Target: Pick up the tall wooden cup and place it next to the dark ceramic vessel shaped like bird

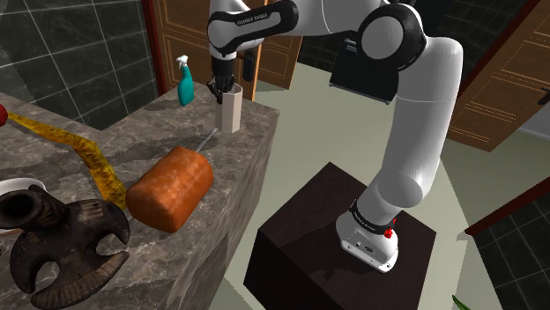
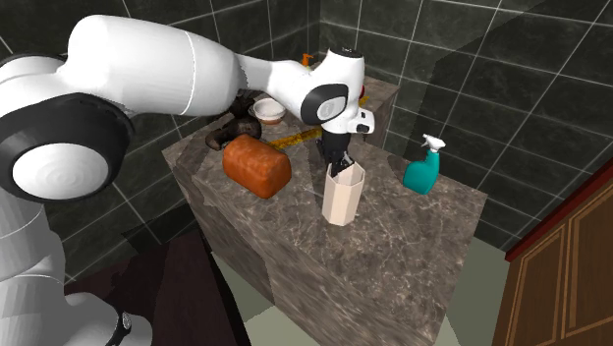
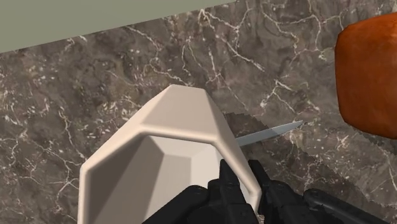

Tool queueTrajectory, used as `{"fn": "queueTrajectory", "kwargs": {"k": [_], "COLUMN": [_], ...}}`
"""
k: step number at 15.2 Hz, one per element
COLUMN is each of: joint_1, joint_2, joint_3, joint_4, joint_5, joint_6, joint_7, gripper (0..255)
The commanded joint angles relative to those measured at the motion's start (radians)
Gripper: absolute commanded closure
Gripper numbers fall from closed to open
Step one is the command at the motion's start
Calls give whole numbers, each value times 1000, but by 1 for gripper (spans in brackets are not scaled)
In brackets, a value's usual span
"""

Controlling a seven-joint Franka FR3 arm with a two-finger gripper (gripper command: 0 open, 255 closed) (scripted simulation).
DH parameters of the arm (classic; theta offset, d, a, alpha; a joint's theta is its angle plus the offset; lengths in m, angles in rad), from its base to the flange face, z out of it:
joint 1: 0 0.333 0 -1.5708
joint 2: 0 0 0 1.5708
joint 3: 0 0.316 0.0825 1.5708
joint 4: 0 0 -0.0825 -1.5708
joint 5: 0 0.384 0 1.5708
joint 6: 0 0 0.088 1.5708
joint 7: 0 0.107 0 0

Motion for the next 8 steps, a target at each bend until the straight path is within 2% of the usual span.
{"fn": "queueTrajectory", "kwargs": {"k": [1, 8], "joint_1": [1, 1], "joint_2": [-7, -31], "joint_3": [1, 2], "joint_4": [20, 80], "joint_5": [1, 4], "joint_6": [-27, -111], "joint_7": [1, 0], "gripper": [255, 255]}}
